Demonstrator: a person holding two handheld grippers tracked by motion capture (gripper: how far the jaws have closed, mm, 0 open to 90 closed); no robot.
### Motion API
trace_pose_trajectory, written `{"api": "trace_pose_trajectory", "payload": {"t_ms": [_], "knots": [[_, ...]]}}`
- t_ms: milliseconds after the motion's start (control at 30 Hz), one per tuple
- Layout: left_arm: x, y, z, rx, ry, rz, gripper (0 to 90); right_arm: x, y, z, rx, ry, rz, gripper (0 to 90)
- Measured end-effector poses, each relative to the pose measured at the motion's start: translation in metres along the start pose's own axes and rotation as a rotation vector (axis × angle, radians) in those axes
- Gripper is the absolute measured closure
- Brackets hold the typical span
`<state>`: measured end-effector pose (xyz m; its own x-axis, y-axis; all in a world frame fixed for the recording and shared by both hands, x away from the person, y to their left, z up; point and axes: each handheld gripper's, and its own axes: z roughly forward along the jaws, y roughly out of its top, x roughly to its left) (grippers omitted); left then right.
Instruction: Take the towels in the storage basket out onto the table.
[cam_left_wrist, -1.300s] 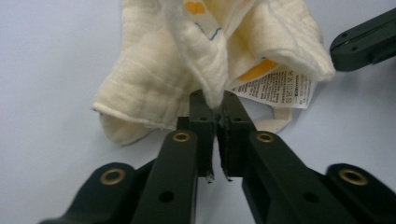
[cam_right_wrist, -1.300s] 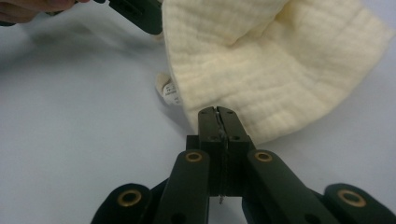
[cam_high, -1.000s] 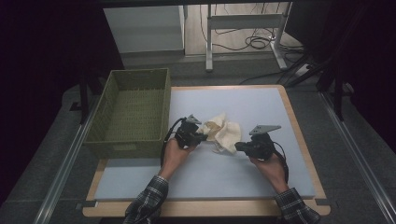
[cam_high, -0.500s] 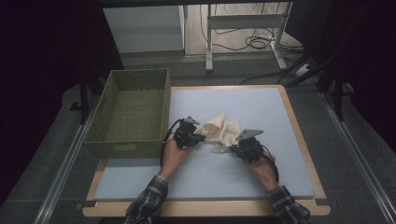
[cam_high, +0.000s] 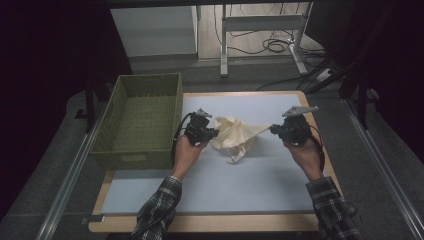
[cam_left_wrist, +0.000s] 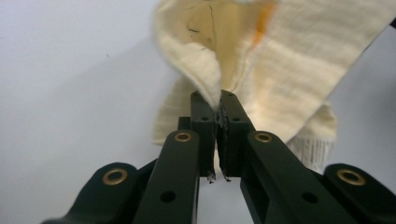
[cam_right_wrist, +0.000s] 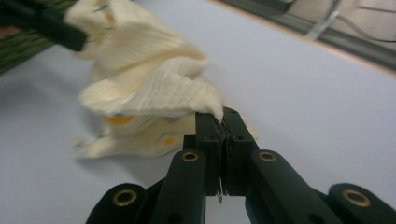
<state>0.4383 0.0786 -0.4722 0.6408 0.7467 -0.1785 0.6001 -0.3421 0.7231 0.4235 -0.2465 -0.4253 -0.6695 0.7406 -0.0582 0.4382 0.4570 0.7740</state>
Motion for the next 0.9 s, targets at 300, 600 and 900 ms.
{"api": "trace_pose_trajectory", "payload": {"t_ms": [300, 600, 900], "knots": [[0.018, 0.005, 0.032, 0.073, 0.087, -0.052, 68.0, -0.034, -0.008, 0.022, 0.044, -0.011, 0.155, 71.1], [0.007, -0.005, 0.03, 0.074, 0.088, 0.017, 50.2, 0.018, -0.044, 0.032, 0.098, 0.145, 0.072, 66.8], [-0.002, -0.02, 0.034, 0.082, 0.011, 0.036, 47.6, 0.061, -0.053, 0.056, 0.095, 0.27, 0.054, 58.6]]}}
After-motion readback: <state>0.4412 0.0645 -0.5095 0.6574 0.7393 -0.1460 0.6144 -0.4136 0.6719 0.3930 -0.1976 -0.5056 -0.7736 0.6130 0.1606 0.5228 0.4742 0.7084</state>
